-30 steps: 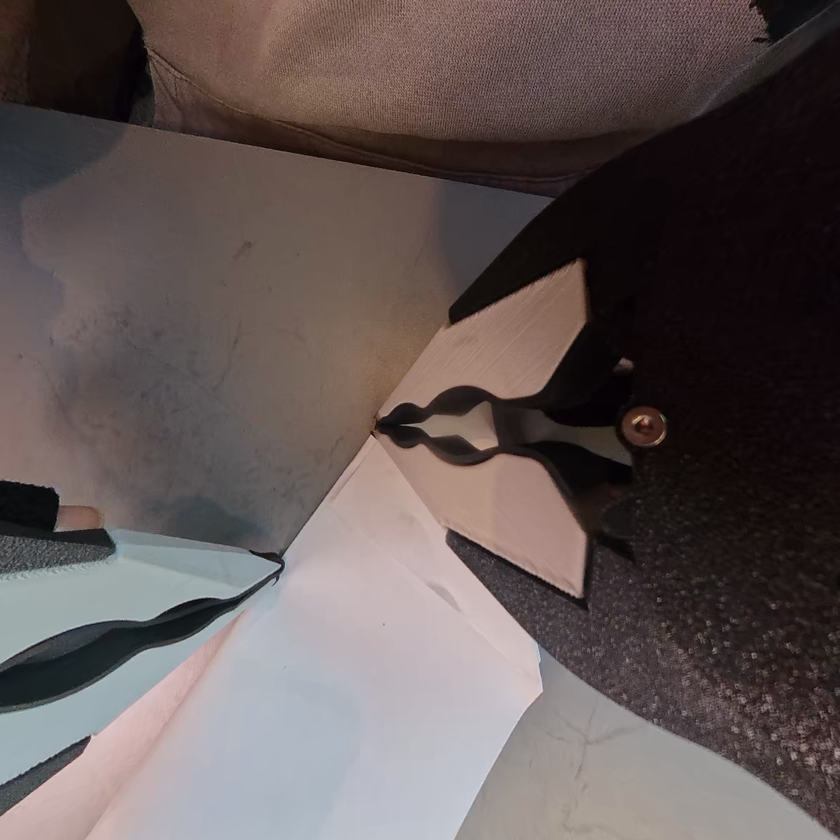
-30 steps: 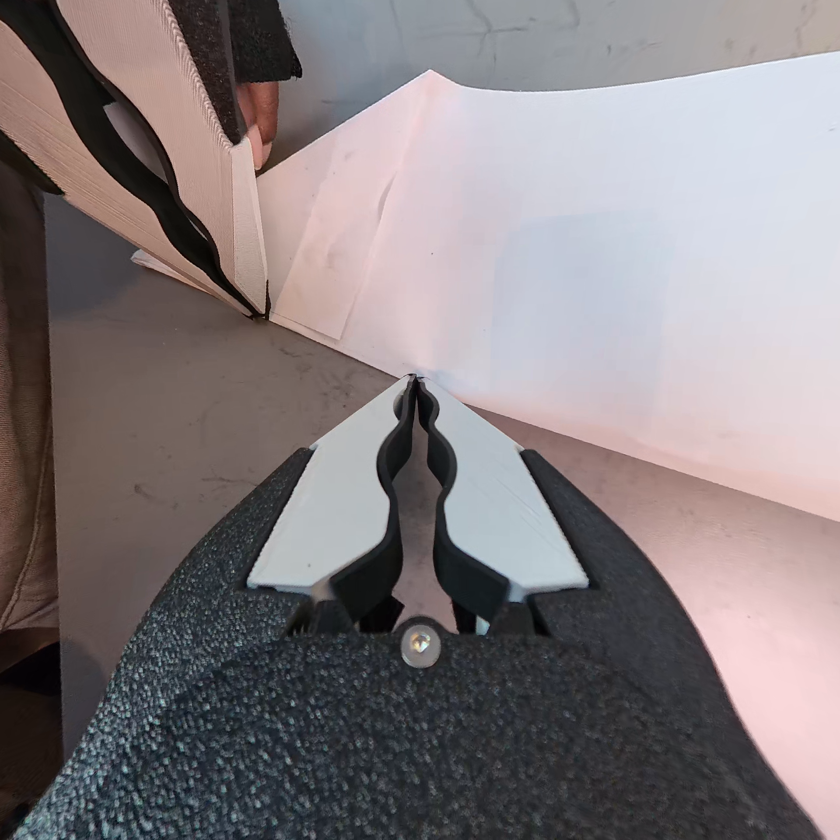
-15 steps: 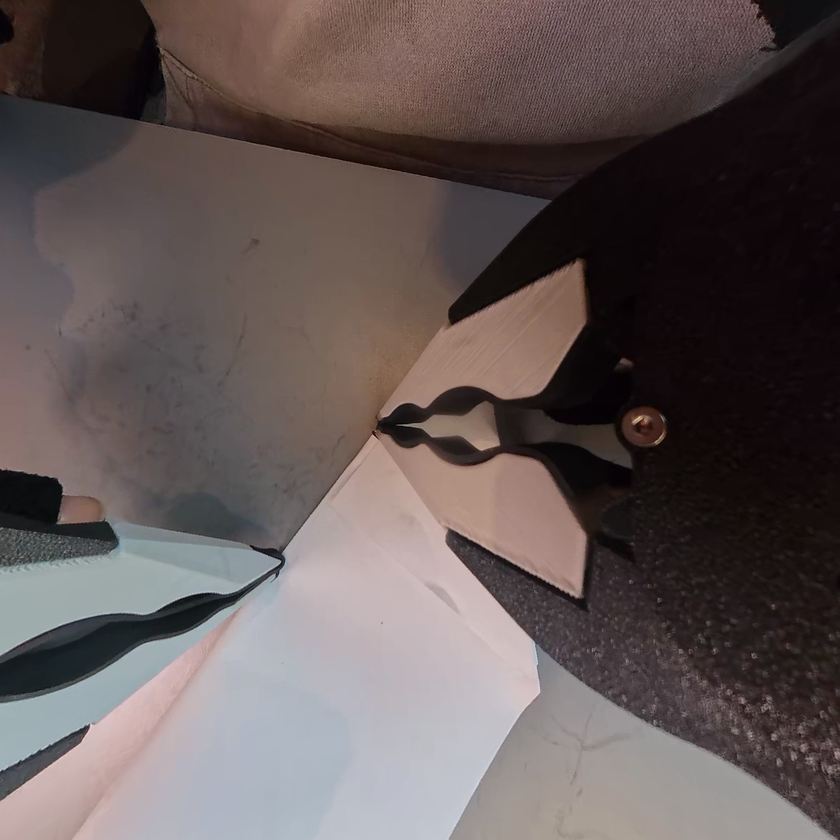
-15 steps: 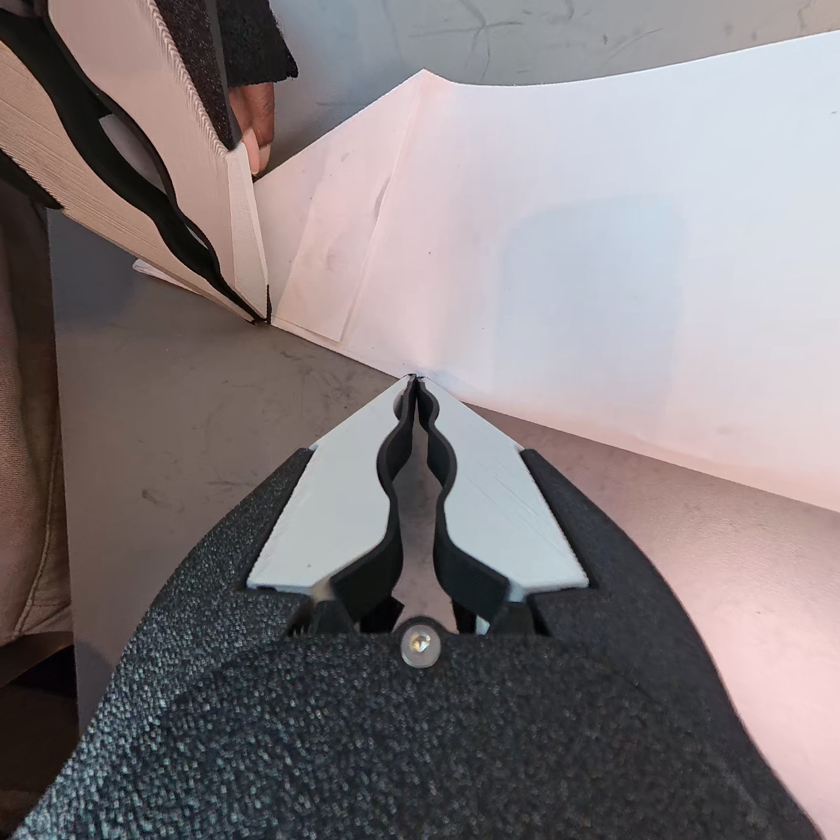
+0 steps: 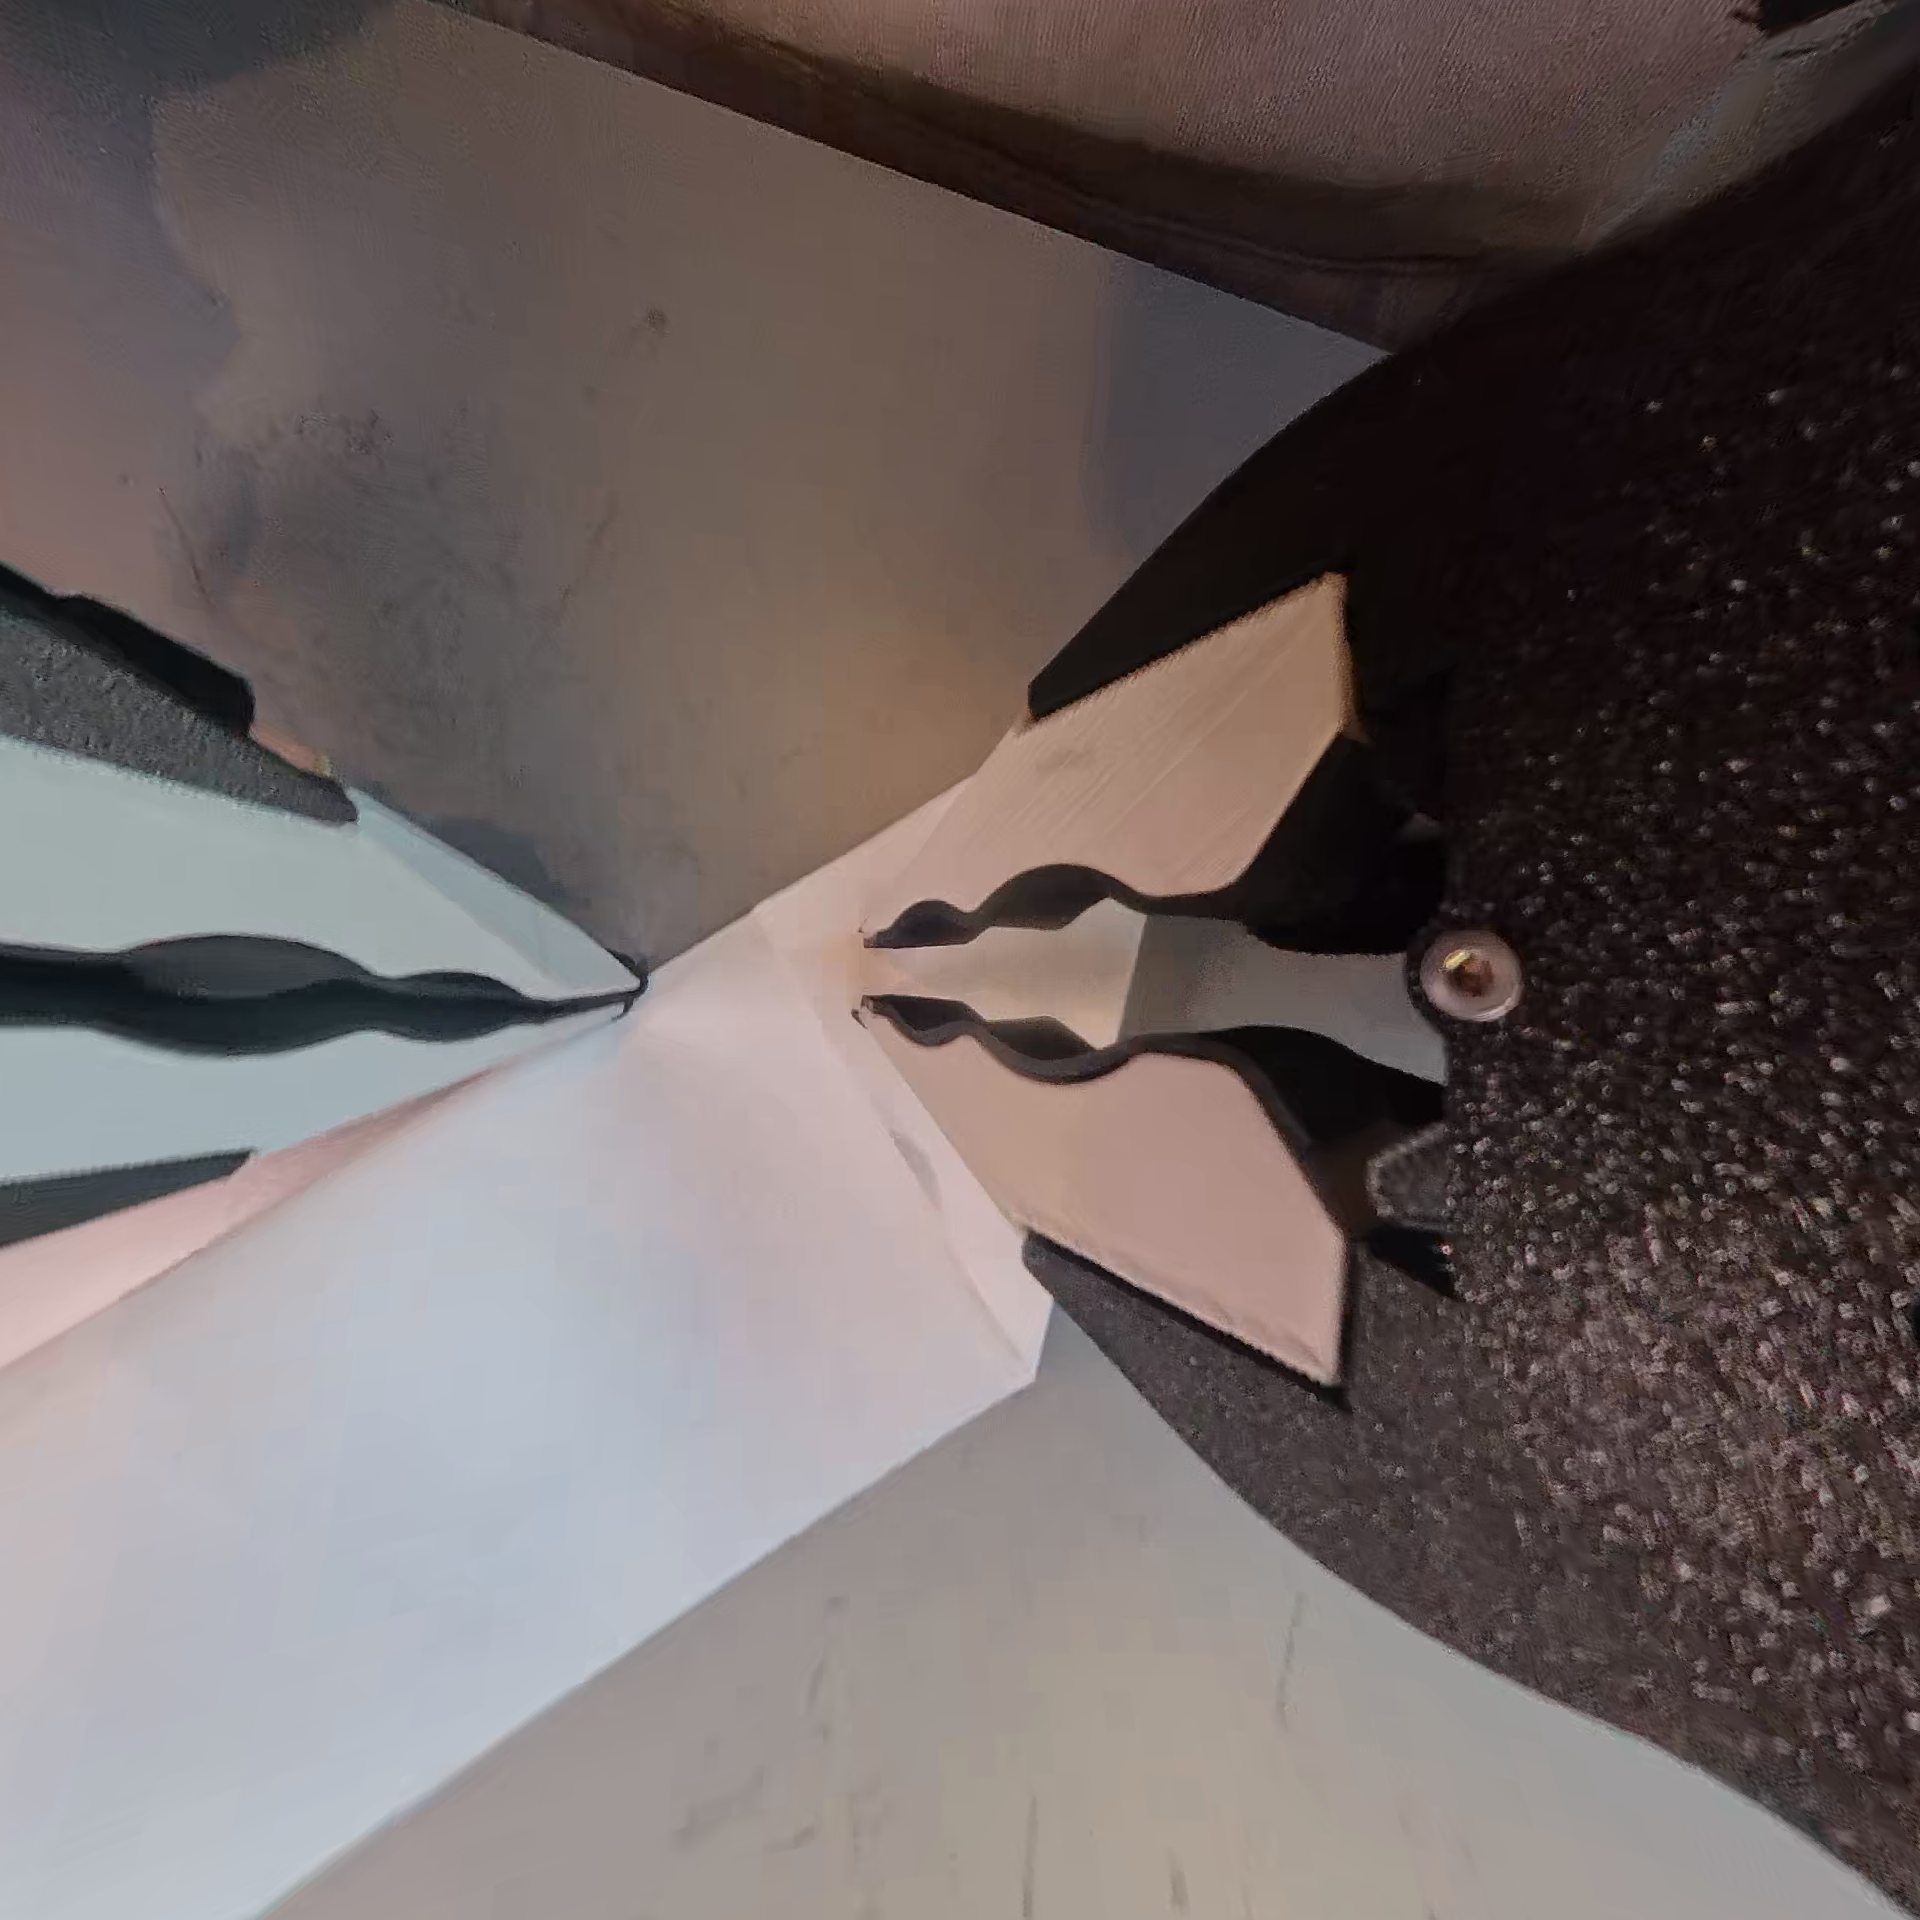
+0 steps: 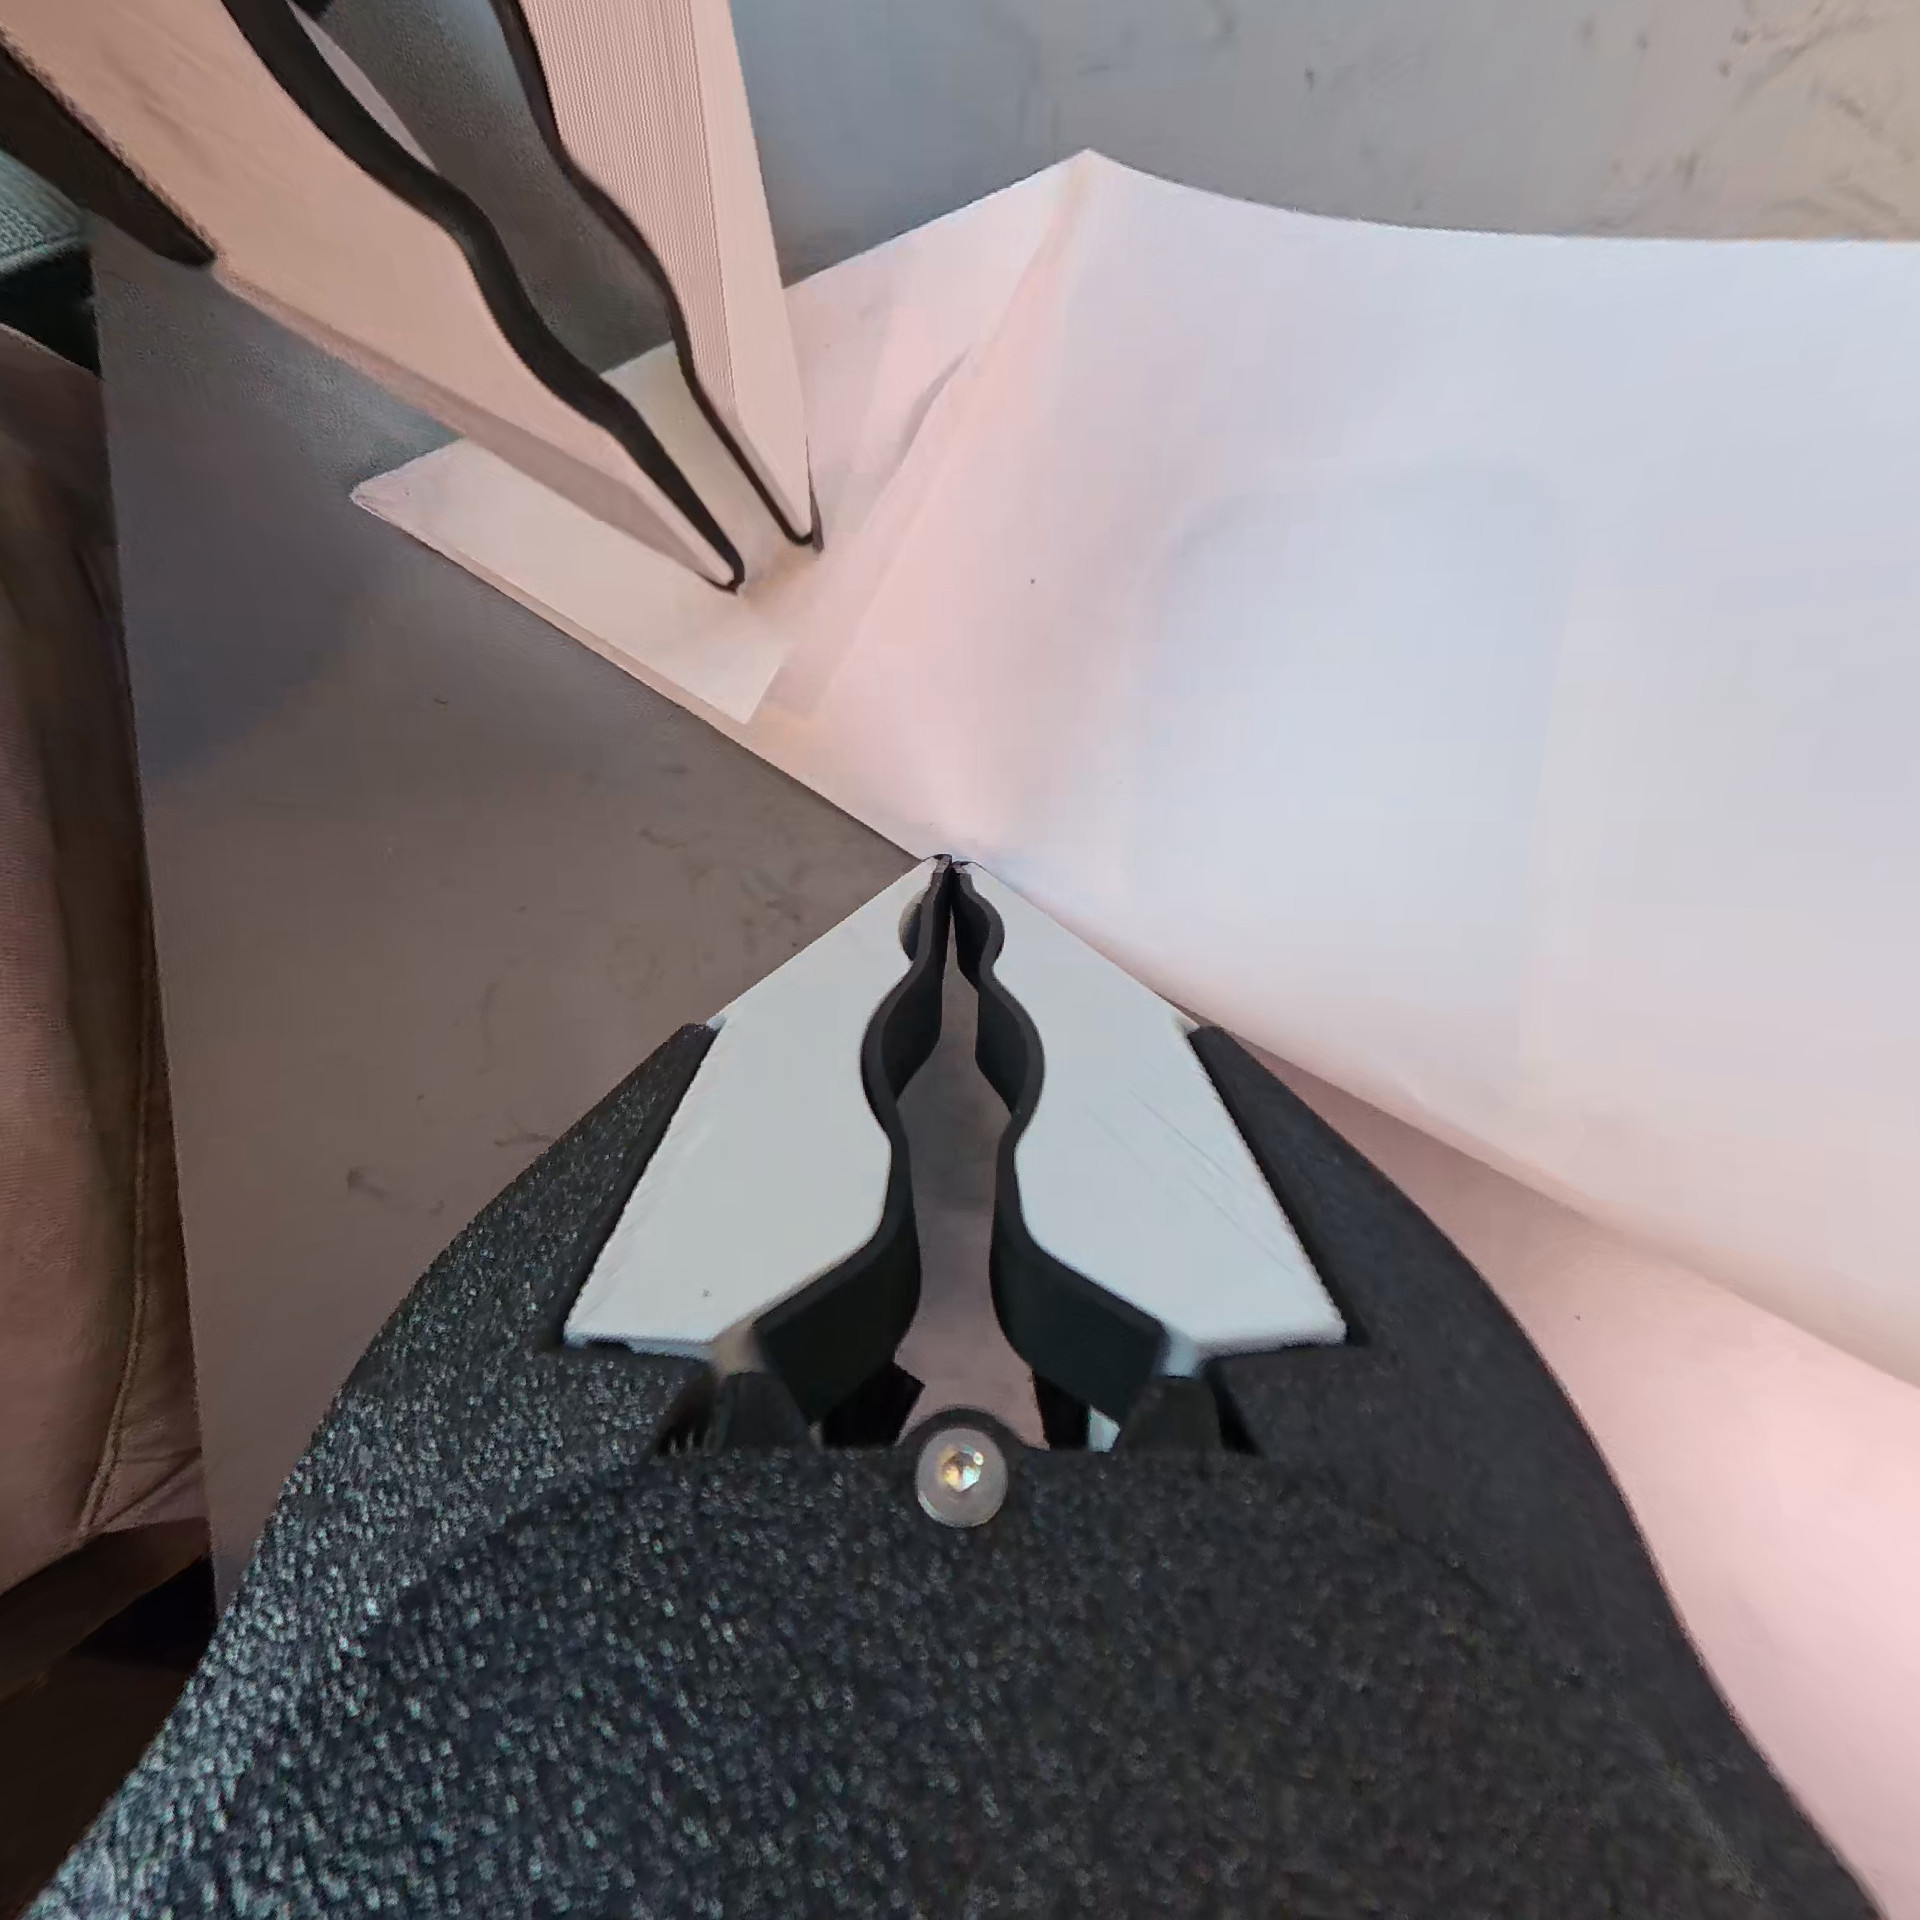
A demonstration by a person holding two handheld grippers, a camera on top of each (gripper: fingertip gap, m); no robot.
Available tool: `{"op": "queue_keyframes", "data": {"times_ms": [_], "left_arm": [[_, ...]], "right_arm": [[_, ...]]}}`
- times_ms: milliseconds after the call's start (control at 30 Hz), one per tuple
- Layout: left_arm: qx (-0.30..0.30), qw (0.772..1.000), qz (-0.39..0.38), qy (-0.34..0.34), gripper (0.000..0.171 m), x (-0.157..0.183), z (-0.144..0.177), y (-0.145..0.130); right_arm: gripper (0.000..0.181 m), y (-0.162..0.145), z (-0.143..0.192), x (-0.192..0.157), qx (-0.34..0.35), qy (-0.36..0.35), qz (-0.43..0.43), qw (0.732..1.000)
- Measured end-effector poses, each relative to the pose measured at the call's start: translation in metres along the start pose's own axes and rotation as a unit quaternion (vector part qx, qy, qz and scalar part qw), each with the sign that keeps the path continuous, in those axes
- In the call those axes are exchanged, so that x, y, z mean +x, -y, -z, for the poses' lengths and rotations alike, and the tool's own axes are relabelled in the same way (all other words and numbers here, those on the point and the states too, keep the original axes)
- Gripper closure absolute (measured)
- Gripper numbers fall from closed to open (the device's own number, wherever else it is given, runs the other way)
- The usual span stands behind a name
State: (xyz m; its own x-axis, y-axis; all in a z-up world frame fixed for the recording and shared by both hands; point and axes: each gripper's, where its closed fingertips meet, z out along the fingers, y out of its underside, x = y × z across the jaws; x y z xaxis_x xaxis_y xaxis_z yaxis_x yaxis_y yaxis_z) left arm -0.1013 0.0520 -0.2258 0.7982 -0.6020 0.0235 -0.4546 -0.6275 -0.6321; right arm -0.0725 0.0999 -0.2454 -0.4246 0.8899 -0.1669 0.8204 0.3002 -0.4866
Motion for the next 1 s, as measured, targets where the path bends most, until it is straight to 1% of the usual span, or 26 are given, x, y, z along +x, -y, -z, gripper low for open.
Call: {"op": "queue_keyframes", "data": {"times_ms": [100, 167, 233, 333, 400, 500, 767, 1000], "left_arm": [[0.032, 0.999, 0.004, 0.008, 0.163, -0.003, 0.01, 0.014], [0.044, 0.999, -0.002, 0.002, 0.163, 0.002, 0.008, 0.022], [0.032, 0.999, -0.015, -0.007, 0.163, 0.009, -0.003, 0.022], [-0.005, 0.999, -0.035, -0.008, 0.164, 0.012, -0.02, 0.013], [-0.023, 0.999, -0.044, 0.001, 0.171, 0.008, -0.028, 0.005], [-0.013, 0.999, -0.024, -0.018, 0.171, 0.009, -0.029, 0.004], [-0.027, 0.998, -0.04, -0.029, 0.171, 0.009, -0.03, 0.005], [-0.02, 0.998, -0.047, -0.044, 0.171, 0.01, -0.03, 0.006]], "right_arm": [[0.181, 0.0, 0.0, 0.0, 0.011, -0.008, -0.009, 1.0], [0.181, 0.0, 0.0, 0.0, 0.017, -0.009, -0.013, 1.0], [0.181, 0.0, 0.0, 0.0, 0.022, -0.008, -0.017, 1.0], [0.181, 0.001, 0.0, 0.0, 0.027, -0.011, -0.02, 0.999], [0.181, 0.001, 0.0, 0.0, 0.033, -0.016, -0.025, 0.999], [0.181, 0.001, 0.001, 0.001, 0.042, -0.017, -0.033, 0.998], [0.181, 0.006, 0.003, 0.012, 0.045, -0.016, -0.037, 0.998], [0.181, 0.007, 0.0, 0.018, 0.028, -0.008, -0.032, 0.999]]}}
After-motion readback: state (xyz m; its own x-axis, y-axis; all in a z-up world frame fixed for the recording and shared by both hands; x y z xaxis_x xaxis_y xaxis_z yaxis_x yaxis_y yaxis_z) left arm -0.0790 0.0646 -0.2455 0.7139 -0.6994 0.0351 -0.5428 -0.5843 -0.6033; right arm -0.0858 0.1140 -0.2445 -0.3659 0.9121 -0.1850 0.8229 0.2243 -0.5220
